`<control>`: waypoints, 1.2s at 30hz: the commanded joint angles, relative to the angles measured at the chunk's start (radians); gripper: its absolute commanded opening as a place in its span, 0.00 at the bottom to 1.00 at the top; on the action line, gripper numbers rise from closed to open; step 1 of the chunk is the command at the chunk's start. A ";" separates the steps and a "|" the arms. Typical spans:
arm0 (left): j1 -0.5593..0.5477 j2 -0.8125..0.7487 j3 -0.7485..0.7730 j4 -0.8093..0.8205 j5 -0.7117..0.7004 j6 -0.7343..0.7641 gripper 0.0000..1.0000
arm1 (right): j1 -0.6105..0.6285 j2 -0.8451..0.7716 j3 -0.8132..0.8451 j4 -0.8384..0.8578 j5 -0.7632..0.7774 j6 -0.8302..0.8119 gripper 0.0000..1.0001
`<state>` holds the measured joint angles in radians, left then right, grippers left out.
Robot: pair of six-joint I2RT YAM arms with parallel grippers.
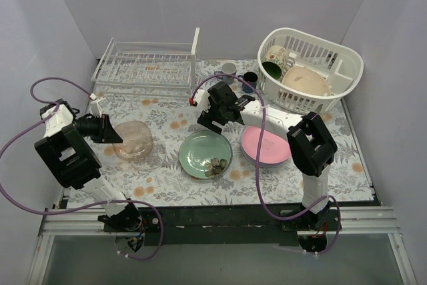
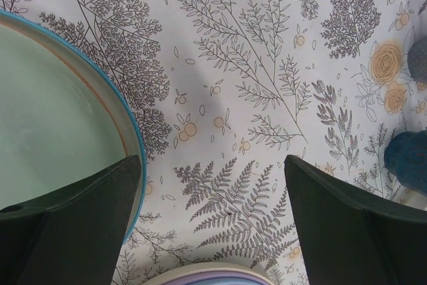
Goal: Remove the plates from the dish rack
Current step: Place the plate at the center of the board.
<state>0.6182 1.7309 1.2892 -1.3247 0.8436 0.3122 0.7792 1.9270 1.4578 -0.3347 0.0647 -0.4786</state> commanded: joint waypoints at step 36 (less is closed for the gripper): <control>-0.130 0.018 -0.188 0.206 -0.015 -0.070 0.00 | 0.003 0.041 -0.004 0.022 0.023 -0.017 0.96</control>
<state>0.5064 1.7805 1.1202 -1.1488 0.8143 0.2573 0.7792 1.9606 1.4578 -0.3344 0.0795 -0.4862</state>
